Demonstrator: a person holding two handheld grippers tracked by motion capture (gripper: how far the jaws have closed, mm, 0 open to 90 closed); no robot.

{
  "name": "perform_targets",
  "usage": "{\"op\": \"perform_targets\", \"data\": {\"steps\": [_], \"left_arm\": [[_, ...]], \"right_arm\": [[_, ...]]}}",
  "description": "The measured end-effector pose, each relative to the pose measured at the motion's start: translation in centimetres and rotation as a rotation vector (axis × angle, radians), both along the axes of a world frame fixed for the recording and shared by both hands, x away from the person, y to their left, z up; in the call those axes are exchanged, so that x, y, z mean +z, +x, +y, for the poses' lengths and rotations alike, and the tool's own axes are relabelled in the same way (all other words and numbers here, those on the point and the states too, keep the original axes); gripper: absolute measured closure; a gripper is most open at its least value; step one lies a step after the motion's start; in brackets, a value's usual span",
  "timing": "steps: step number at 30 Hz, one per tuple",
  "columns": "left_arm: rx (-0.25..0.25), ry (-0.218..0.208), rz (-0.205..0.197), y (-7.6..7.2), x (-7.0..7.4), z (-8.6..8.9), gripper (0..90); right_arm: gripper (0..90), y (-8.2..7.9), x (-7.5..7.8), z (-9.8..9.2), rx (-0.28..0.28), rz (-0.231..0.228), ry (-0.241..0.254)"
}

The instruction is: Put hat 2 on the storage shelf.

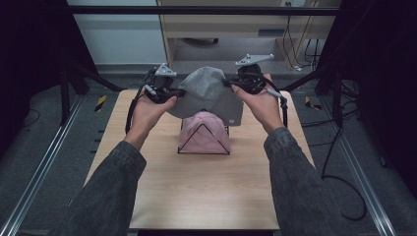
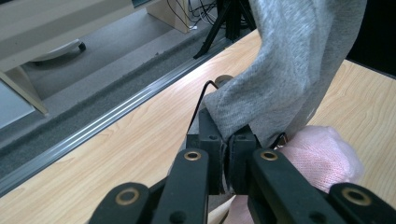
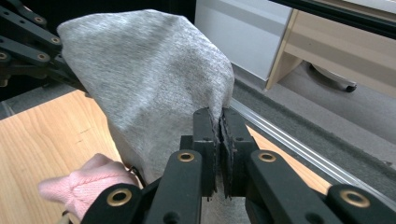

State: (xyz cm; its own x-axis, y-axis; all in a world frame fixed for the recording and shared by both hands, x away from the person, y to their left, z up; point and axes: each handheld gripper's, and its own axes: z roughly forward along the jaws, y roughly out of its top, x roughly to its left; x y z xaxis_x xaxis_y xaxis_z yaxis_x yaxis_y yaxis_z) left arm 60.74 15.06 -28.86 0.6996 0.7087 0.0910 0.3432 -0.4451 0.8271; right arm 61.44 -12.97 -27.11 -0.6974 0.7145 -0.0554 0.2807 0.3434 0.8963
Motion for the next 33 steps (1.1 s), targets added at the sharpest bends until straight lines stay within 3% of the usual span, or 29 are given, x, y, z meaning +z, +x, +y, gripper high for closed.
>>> {"op": "perform_targets", "data": {"steps": [33], "left_arm": [[-0.003, -0.006, 0.013, -0.2, -1.9, -0.2, 87.0]], "right_arm": [[86.1, -0.2, -1.5, -0.4, -0.003, 0.030, -0.022]]}}
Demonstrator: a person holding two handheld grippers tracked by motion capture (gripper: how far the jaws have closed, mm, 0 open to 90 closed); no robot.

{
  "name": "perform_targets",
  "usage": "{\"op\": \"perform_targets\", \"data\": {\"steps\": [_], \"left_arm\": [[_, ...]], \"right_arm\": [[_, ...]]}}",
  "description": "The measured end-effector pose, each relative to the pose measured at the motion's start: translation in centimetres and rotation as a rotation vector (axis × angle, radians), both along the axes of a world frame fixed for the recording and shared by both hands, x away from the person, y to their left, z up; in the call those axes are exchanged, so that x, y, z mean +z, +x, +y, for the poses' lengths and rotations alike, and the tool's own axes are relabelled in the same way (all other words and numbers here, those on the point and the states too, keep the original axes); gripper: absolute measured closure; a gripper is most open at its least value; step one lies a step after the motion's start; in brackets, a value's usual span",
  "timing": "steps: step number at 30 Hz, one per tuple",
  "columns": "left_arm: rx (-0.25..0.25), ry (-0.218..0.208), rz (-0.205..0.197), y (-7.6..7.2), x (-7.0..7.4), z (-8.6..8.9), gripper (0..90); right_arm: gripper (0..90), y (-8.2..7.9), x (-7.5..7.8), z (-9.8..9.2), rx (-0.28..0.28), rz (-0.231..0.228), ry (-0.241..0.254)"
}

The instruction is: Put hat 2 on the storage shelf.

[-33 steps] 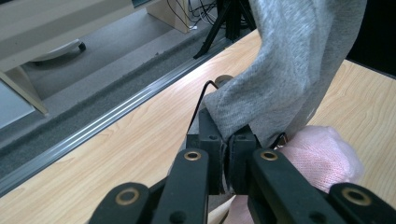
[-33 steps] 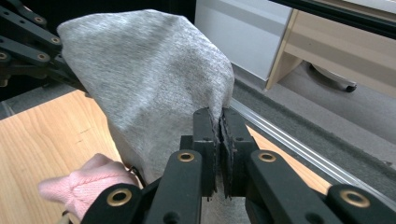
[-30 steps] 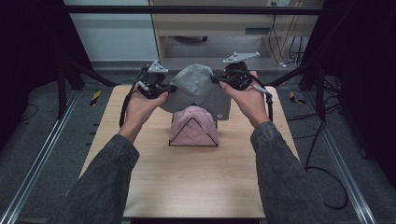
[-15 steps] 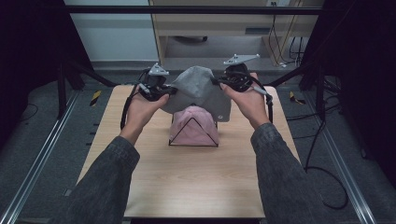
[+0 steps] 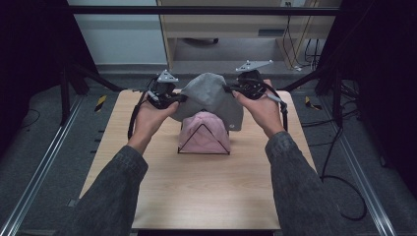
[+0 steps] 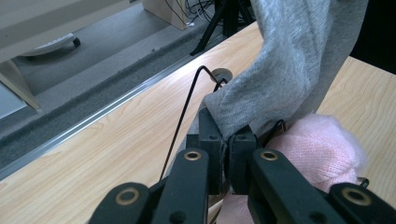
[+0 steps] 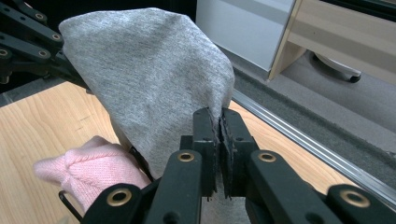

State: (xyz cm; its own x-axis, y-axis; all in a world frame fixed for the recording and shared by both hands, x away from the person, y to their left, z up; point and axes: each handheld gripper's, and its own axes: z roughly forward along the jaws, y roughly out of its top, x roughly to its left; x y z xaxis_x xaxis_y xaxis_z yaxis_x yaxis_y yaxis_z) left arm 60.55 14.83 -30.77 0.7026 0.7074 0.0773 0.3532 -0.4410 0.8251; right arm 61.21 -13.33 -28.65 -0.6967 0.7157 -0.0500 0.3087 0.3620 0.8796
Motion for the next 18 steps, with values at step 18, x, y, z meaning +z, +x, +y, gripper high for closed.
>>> {"op": "perform_targets", "data": {"steps": [18], "left_arm": [[0.003, -0.016, 0.021, -0.1, -1.9, -0.3, 87.1]], "right_arm": [[86.2, -0.4, -1.9, -0.3, -0.013, 0.027, -0.058]]}}
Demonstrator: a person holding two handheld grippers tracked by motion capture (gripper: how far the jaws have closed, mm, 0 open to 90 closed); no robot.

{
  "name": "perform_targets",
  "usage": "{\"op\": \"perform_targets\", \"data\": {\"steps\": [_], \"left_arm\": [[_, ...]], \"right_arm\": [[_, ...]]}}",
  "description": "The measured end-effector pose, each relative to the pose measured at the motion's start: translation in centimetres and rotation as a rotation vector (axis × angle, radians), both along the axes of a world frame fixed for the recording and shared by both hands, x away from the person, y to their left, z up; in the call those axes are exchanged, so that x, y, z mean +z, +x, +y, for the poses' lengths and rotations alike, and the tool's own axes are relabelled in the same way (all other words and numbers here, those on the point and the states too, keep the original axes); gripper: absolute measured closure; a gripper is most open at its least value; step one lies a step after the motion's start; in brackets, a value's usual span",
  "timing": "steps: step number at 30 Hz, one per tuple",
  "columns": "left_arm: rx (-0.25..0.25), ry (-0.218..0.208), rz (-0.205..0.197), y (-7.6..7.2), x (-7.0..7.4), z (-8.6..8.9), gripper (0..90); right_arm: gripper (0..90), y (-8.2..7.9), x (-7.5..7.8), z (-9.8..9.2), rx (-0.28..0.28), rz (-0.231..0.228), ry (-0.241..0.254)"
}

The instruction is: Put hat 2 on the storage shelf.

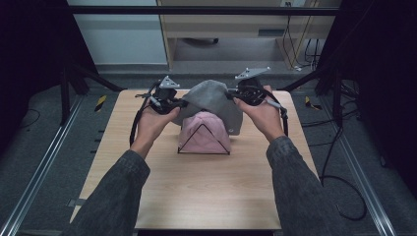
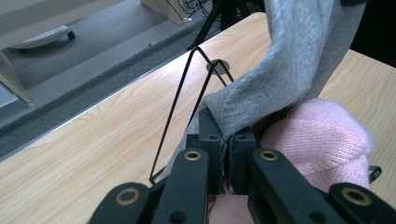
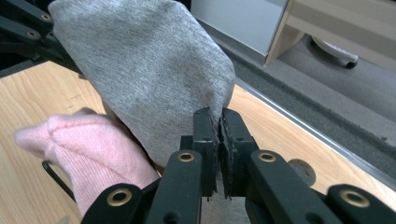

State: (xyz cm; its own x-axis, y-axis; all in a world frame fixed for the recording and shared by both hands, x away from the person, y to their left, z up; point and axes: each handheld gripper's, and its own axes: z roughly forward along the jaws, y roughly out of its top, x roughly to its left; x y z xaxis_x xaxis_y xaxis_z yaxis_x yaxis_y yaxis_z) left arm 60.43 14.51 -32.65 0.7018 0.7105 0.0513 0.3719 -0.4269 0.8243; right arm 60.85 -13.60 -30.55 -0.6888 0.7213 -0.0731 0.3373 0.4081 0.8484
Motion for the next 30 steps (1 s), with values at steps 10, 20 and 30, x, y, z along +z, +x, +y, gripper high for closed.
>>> {"op": "perform_targets", "data": {"steps": [10, 20, 30], "left_arm": [[0.010, 0.028, 0.000, -0.8, 0.2, -0.1, 87.0], [0.038, 0.019, 0.045, -0.4, -2.5, 1.0, 87.0], [0.044, 0.017, 0.080, -0.3, -3.9, 1.7, 87.0]], "right_arm": [[86.6, -0.4, -0.5, 0.2, -0.025, -0.001, 0.023], [86.6, 0.1, -1.6, 1.4, -0.022, 0.016, 0.015], [86.6, 0.2, -3.3, 2.2, -0.011, 0.048, 0.012]]}}
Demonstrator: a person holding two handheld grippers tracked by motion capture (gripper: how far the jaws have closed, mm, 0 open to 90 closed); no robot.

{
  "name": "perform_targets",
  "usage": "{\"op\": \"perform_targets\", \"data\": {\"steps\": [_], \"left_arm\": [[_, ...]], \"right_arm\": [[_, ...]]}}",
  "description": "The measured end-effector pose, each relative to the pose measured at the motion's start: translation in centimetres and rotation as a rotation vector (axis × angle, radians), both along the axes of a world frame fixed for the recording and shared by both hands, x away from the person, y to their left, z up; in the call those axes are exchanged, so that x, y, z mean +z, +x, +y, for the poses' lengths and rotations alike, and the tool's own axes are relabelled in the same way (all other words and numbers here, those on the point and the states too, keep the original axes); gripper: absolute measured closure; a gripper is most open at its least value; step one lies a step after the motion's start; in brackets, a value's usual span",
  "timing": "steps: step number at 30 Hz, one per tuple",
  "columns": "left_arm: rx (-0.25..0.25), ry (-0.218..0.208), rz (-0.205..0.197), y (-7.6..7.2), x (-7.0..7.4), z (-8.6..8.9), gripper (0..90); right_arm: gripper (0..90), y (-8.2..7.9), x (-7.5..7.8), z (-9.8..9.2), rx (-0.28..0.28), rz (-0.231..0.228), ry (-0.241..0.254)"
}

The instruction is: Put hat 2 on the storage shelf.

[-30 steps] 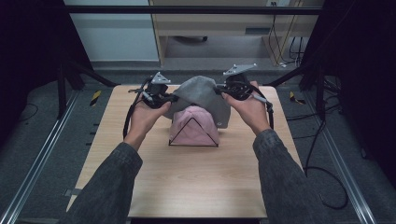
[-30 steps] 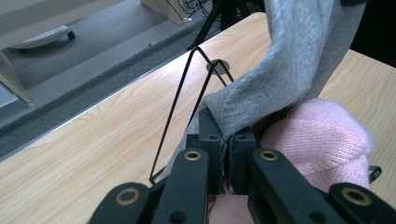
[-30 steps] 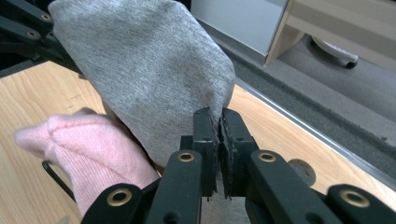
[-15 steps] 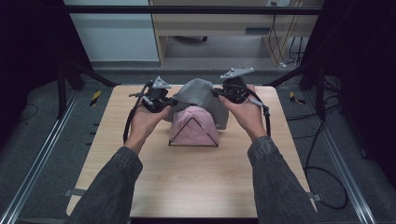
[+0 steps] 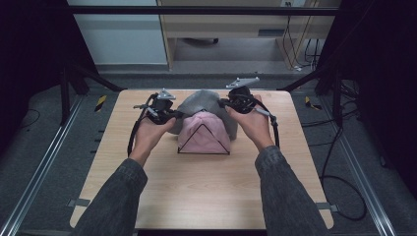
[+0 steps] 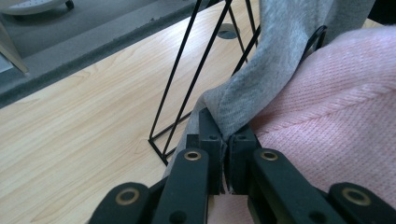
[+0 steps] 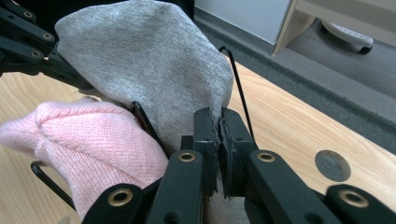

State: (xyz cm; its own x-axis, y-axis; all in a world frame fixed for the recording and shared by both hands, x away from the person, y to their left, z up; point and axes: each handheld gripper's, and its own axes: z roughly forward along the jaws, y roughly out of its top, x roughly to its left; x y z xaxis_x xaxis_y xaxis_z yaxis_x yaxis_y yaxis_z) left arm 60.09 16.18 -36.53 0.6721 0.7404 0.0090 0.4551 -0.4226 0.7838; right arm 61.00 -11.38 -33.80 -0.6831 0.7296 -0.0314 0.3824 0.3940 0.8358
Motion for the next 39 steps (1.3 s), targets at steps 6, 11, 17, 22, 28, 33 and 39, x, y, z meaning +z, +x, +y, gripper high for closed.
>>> {"op": "perform_targets", "data": {"steps": [6, 11, 17, 22, 28, 33, 39], "left_arm": [[0.002, 0.003, 0.014, 0.1, -0.5, 0.0, 86.9], [-0.002, -0.005, 0.032, 0.1, -0.9, 0.0, 86.5], [0.000, 0.004, 0.046, 0.2, -1.6, -0.1, 86.1], [0.008, 0.000, 0.054, 0.2, -2.1, 0.0, 85.7], [0.011, -0.014, 0.053, 0.1, -2.4, 0.1, 84.3], [0.015, -0.007, 0.046, 0.1, -2.5, 0.2, 81.4], [0.020, -0.005, 0.034, -0.2, -2.4, 0.3, 76.1]], "right_arm": [[86.7, 0.0, -0.6, 0.1, 0.004, 0.014, 0.010], [86.7, 0.0, -0.9, 0.1, 0.002, 0.016, 0.013], [86.6, -0.1, -1.5, 0.1, 0.003, 0.026, 0.019], [86.4, -0.1, -1.8, 0.2, 0.003, 0.029, 0.023], [85.4, 0.0, -2.1, 0.1, -0.011, 0.034, 0.033], [83.9, -0.1, -2.2, 0.1, -0.009, 0.031, 0.038], [80.4, -0.6, -2.1, 0.0, -0.015, 0.026, 0.040]]}}
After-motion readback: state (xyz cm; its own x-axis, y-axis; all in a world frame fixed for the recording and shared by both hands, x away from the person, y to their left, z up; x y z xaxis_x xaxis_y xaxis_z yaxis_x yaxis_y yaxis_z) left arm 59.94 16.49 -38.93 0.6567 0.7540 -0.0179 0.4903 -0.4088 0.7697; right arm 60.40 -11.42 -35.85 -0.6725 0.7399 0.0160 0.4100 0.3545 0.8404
